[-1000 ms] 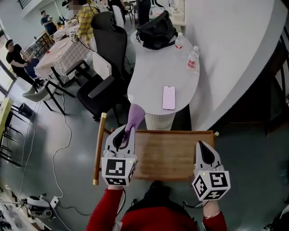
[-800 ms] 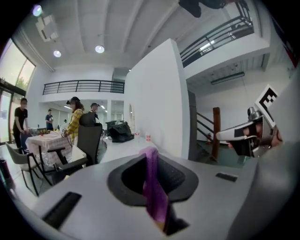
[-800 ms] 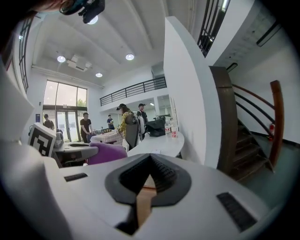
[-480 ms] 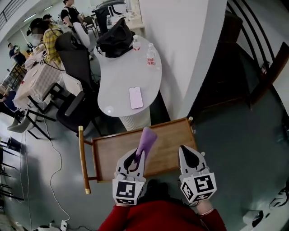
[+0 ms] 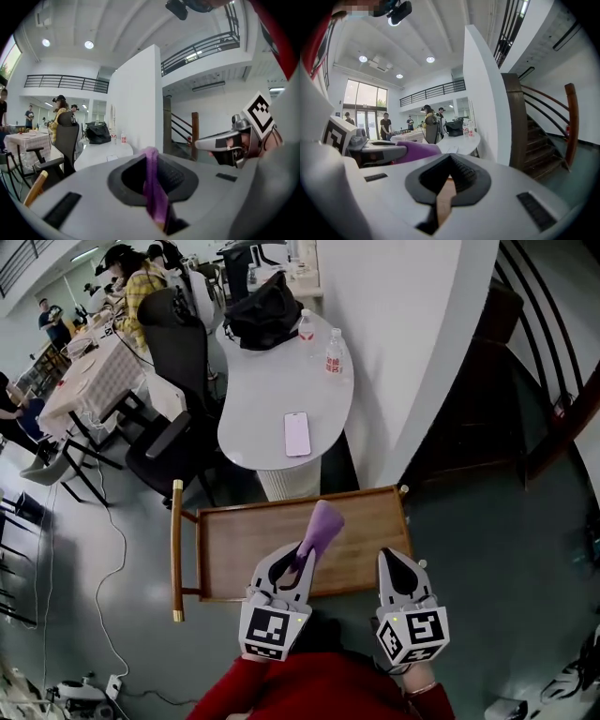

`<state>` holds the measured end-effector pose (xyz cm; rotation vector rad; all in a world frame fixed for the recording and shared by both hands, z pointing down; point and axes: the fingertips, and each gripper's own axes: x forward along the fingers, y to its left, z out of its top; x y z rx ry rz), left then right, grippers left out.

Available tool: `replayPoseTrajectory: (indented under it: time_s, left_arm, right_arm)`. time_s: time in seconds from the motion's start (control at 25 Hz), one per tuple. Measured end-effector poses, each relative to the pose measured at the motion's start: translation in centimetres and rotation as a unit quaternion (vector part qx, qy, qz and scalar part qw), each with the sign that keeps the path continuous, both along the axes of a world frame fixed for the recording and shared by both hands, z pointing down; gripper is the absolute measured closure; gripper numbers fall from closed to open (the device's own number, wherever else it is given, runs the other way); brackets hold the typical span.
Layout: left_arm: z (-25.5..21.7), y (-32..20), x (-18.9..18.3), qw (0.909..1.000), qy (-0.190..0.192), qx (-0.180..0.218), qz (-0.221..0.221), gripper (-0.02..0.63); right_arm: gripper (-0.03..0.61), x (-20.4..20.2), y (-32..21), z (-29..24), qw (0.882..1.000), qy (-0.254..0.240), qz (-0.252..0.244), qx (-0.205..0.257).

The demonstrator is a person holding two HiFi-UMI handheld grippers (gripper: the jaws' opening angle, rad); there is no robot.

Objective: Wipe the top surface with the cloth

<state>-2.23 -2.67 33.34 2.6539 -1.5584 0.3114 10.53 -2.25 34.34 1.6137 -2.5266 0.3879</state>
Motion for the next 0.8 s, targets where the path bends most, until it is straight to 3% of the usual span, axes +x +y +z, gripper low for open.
replayPoseTrajectory:
  time_s: [0.8]
  left_arm:
    - [-0.1, -0.1, -0.5, 0.9998, 0.011, -0.005, -0.017, 0.561]
  right_arm:
    - [0.574, -1.2, 0.3, 0.4, 0.999, 0.025, -0.026, 0.005]
